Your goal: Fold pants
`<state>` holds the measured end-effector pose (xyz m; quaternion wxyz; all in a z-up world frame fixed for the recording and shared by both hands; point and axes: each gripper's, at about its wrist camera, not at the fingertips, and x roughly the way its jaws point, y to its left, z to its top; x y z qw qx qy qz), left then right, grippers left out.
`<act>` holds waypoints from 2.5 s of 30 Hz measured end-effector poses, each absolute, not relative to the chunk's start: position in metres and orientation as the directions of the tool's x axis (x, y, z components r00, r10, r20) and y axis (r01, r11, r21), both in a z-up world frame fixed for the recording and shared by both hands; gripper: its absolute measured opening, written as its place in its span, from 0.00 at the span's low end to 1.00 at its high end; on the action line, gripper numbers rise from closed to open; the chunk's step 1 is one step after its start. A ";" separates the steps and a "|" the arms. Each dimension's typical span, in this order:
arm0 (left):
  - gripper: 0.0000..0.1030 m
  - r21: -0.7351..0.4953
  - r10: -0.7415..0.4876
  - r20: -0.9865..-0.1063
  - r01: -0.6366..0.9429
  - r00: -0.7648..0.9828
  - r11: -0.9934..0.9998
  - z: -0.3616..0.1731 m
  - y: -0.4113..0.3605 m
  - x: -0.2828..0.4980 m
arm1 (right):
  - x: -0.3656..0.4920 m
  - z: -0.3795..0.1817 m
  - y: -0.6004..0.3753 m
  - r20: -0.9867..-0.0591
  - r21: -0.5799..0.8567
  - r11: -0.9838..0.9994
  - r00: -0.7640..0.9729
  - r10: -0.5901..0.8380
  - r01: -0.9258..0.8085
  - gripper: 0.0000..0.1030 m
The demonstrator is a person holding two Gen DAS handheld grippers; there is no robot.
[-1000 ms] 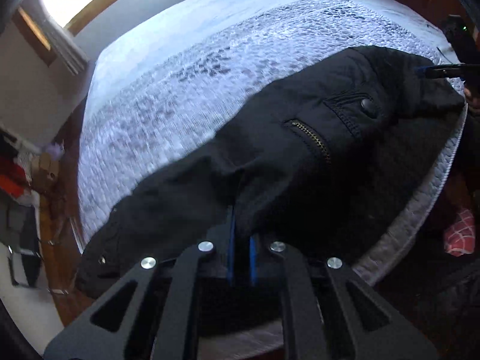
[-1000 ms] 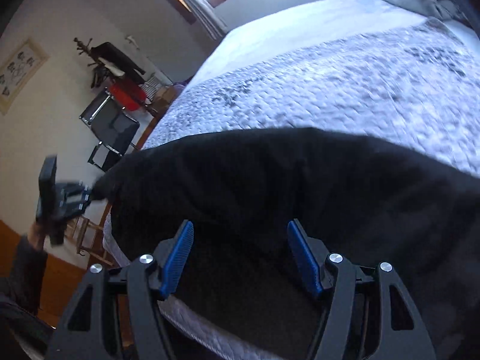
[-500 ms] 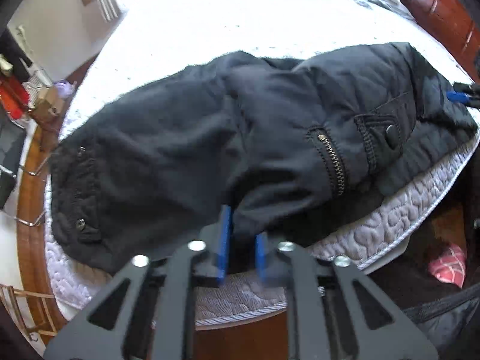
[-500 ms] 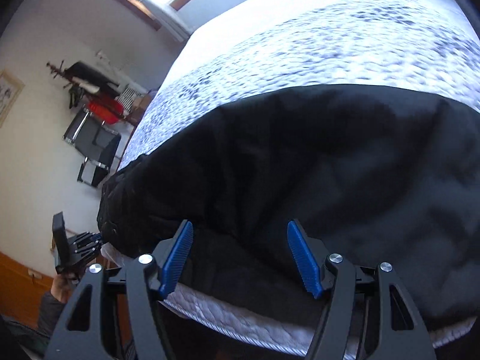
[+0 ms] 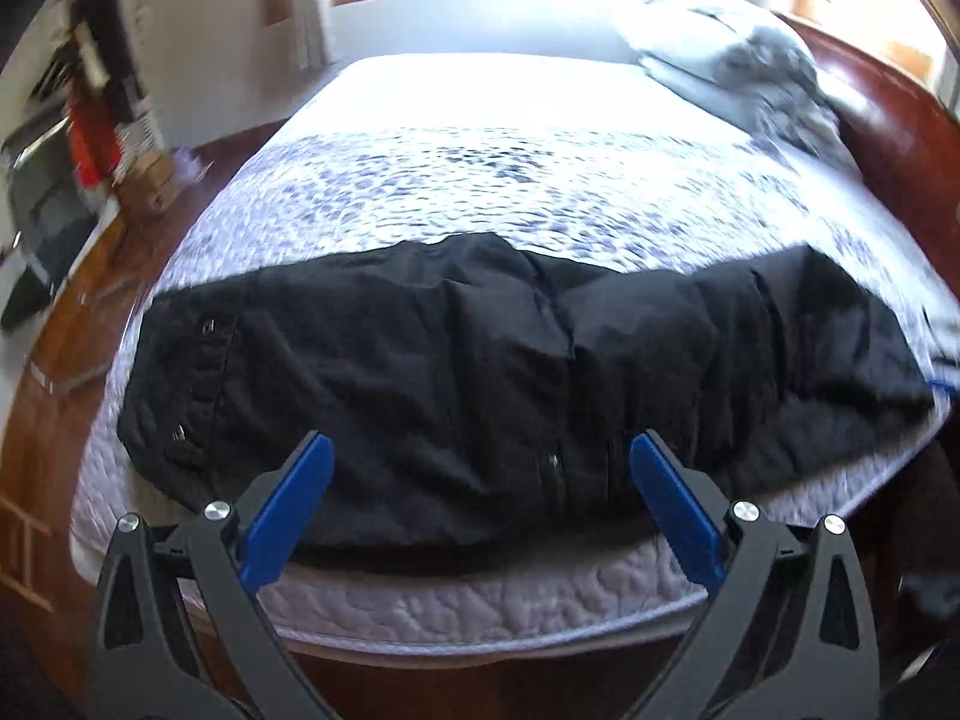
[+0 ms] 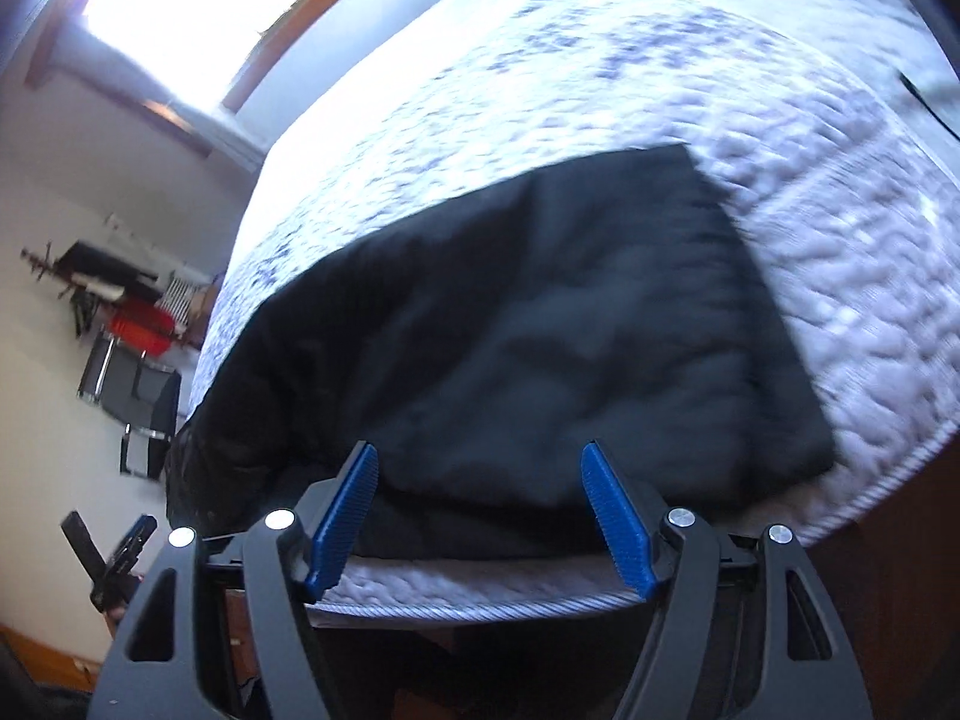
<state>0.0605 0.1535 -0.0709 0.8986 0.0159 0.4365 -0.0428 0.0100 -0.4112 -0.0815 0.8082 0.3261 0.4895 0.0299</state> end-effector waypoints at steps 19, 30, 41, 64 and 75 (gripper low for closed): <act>0.96 0.038 0.057 -0.817 -0.046 0.574 0.998 -0.093 0.142 0.054 | 0.019 -0.143 -0.379 -0.570 0.821 0.413 0.519 0.637 0.395 0.70; 0.96 0.012 0.032 -0.834 -0.040 0.550 0.999 -0.103 0.131 0.056 | 0.040 -0.144 -0.375 -0.672 0.740 0.456 0.566 0.477 0.494 0.13; 0.96 0.016 0.042 -0.851 -0.055 0.524 0.998 -0.118 0.135 0.062 | 0.020 -0.102 -0.417 -0.708 0.690 0.514 0.622 0.335 0.509 0.03; 0.96 0.016 0.058 -0.878 -0.091 0.475 0.996 -0.142 0.134 0.067 | 0.010 -0.136 -0.438 -0.764 0.645 0.508 0.493 0.416 0.571 0.58; 0.96 0.020 0.055 -0.879 -0.079 0.473 0.997 -0.139 0.137 0.069 | 0.001 -0.146 -0.435 -0.749 0.658 0.437 0.473 0.464 0.614 0.69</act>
